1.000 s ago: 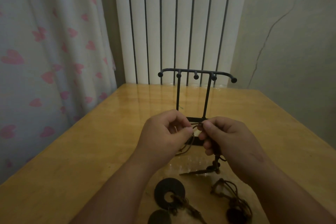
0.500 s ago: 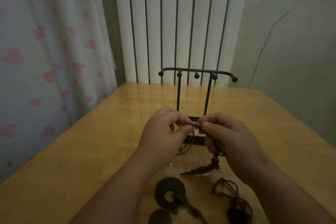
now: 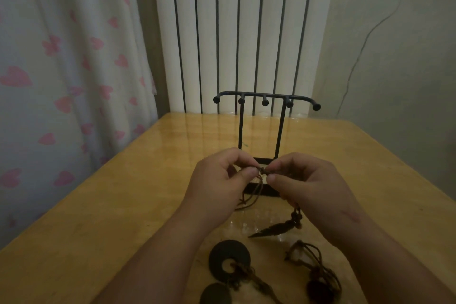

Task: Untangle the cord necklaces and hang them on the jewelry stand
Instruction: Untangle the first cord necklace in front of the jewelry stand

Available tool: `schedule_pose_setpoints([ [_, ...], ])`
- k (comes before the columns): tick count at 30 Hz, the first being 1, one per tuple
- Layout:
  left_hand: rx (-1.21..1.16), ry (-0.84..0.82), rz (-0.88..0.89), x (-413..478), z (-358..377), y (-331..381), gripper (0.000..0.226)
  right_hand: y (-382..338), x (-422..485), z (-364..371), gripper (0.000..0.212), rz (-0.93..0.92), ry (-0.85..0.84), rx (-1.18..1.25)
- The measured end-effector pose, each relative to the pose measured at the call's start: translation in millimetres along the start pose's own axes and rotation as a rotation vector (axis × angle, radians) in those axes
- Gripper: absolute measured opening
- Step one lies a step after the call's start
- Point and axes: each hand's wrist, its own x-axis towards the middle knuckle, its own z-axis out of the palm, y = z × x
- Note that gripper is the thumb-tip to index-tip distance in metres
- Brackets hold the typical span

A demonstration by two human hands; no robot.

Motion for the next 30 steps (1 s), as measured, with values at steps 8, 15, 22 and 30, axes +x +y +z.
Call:
schedule_pose_setpoints([
  [8,-0.078,-0.034,0.057,-0.5,-3.3,-0.2,0.029,-0.3,0.1,1.9,0.008,-0.012,0.032,0.04],
  [15,-0.036,0.047,0.156,-0.9,-4.3,1.2,0.028,-0.7,-0.4,1.8,0.008,-0.036,0.03,0.007],
  [22,-0.036,0.011,0.164,-0.5,-3.5,5.0,0.028,-2.6,-2.4,2.1,0.014,-0.043,0.001,-0.015],
  [30,-0.057,-0.002,0.135,-2.3,-2.2,6.1,0.03,-7.4,-3.8,4.2,0.022,0.032,-0.055,0.068],
])
